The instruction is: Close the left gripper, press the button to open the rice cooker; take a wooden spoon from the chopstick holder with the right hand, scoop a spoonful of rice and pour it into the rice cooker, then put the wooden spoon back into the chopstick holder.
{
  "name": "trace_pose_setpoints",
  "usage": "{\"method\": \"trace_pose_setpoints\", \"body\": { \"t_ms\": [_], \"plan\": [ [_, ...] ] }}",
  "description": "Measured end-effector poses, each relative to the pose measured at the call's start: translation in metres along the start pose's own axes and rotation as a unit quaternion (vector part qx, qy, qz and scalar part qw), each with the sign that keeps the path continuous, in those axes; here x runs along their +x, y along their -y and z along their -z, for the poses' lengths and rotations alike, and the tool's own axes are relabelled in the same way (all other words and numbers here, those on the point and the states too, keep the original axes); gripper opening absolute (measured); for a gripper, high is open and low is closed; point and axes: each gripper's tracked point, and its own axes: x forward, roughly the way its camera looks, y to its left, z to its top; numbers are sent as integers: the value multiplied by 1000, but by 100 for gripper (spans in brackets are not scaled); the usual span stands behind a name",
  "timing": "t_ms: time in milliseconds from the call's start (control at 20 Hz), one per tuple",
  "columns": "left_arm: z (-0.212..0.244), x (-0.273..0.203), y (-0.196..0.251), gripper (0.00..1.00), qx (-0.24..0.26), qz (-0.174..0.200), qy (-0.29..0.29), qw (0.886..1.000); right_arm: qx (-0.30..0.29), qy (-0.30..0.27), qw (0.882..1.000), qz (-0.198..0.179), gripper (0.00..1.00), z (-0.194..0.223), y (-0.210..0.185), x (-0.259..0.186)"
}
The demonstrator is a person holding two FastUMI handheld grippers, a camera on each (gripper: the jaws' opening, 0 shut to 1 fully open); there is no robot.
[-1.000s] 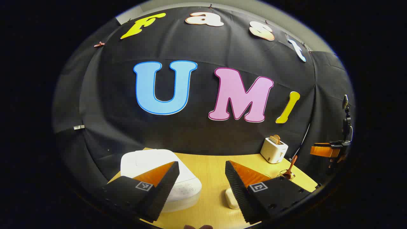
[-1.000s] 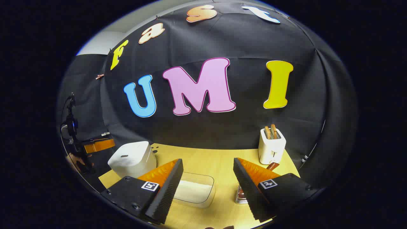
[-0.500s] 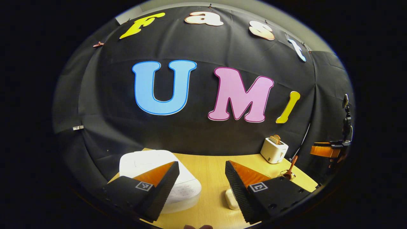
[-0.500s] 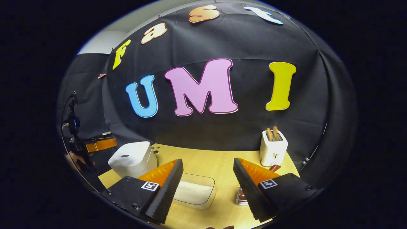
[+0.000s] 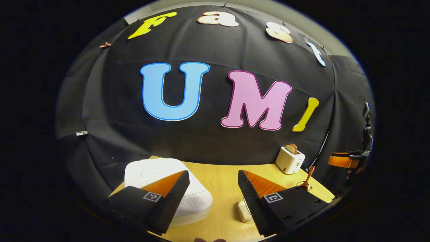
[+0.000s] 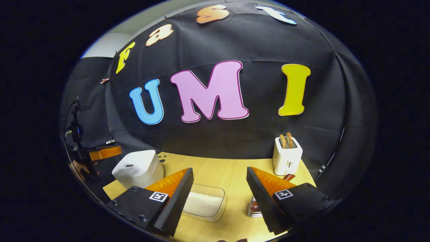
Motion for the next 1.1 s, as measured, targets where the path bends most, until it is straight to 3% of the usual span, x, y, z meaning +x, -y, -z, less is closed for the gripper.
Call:
{"method": "trace_pose_setpoints", "body": {
  "t_ms": [400, 500, 650, 700, 950, 1100],
  "plan": [
    [-3, 3, -5, 88, -8, -1, -1, 1000, 1, 0, 1000, 3, 98, 0, 1, 0],
    [-3, 4, -10, 72, -2, -5, -4, 1000, 1, 0, 1000, 5, 98, 0, 1, 1],
    [-2, 7, -26, 27, 0, -22, -14, 1000, 2, 2, 1000, 8, 98, -1, 2, 0],
    [0, 9, -43, 10, 1, -45, -20, 999, 2, 2, 1000, 9, 99, -2, 2, -1],
    [30, 25, -99, 5, -16, -100, -83, 991, 1, 7, 1000, 23, 98, -4, 10, -8],
    [51, 39, -115, 5, -33, -102, -130, 986, 0, 8, 999, 33, 98, -5, 15, -14]
  ]
}}
